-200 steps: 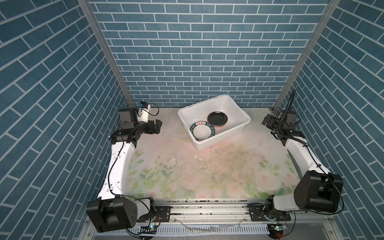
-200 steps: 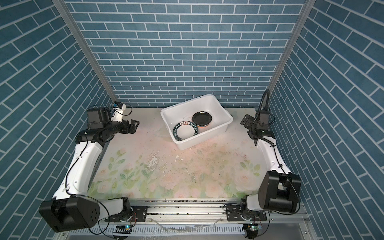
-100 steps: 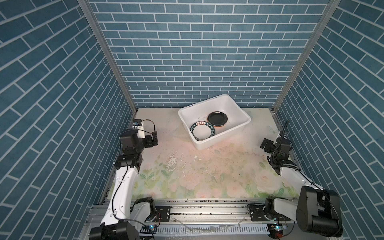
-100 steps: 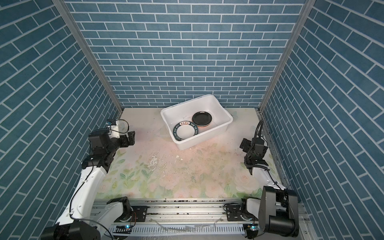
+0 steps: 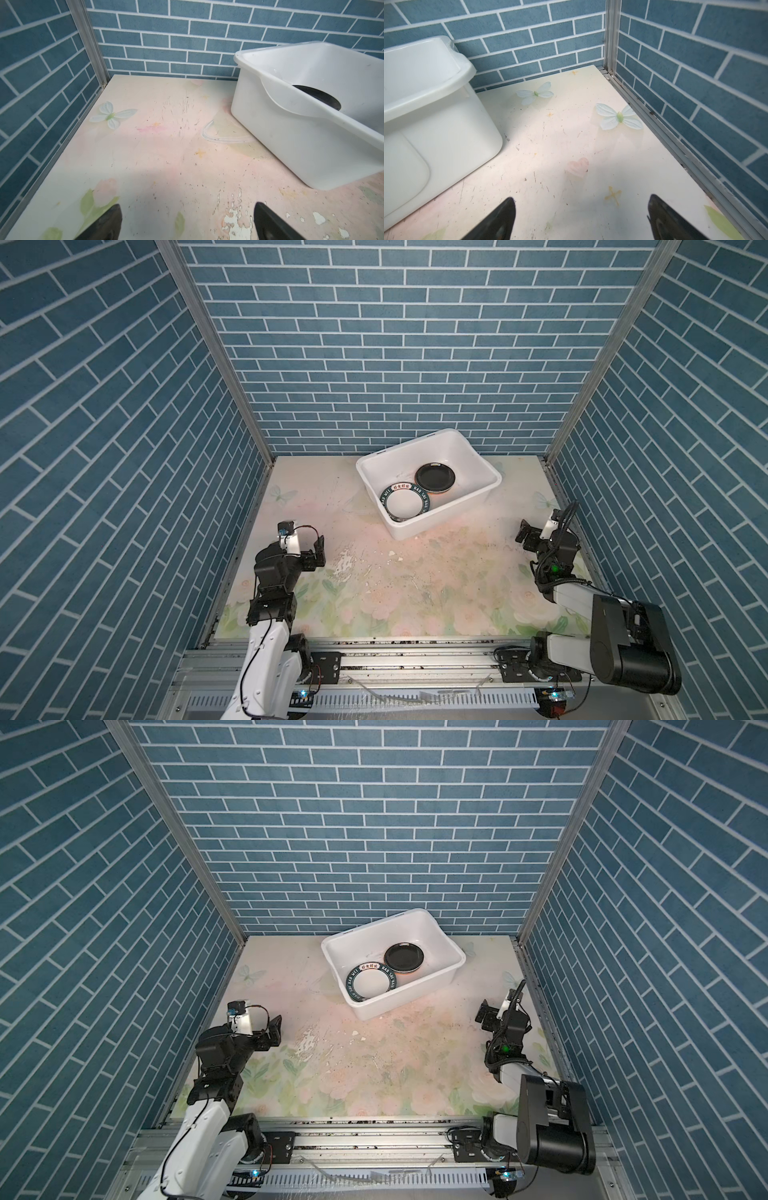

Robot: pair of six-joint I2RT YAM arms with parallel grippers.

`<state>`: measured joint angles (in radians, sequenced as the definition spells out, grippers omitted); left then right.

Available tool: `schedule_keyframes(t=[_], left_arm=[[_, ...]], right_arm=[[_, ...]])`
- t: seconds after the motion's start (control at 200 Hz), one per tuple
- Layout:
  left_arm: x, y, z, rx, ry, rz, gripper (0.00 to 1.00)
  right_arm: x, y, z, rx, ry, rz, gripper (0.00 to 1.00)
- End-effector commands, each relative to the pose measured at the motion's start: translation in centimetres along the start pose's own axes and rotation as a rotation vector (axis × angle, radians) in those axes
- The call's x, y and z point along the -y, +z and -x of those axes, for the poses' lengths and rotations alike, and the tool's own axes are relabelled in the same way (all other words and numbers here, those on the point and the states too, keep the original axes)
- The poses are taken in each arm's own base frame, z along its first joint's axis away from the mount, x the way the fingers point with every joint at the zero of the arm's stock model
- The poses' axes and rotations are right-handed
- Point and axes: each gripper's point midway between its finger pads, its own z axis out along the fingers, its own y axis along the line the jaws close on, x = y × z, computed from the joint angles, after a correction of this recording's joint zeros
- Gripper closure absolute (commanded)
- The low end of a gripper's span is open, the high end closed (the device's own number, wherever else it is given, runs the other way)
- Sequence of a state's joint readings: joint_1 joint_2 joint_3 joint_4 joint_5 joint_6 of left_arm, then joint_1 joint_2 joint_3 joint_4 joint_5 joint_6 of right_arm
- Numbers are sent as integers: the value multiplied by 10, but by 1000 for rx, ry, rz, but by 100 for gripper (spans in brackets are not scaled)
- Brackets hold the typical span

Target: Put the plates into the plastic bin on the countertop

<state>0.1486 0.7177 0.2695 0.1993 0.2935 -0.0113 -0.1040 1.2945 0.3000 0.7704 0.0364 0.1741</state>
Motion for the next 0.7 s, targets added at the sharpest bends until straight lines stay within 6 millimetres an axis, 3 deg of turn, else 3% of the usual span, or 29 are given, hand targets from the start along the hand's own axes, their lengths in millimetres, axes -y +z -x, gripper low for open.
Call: schedule_keyframes(t=[0.0,0.21,0.5,0.695], left_arm=[[15,7,39,170,90,-99,0],[9,46,11,166,82,-127,0],[-2,76,-15,161,60,-113,0],[6,96,-24,50,101,-131,0]], right_arm=[[-3,4,4,59,-36,33,2],[11,4,-15,131,3,-19,2],[11,1,-14,153,8,-4,2],[-3,22,-17,34,-25,65,1]])
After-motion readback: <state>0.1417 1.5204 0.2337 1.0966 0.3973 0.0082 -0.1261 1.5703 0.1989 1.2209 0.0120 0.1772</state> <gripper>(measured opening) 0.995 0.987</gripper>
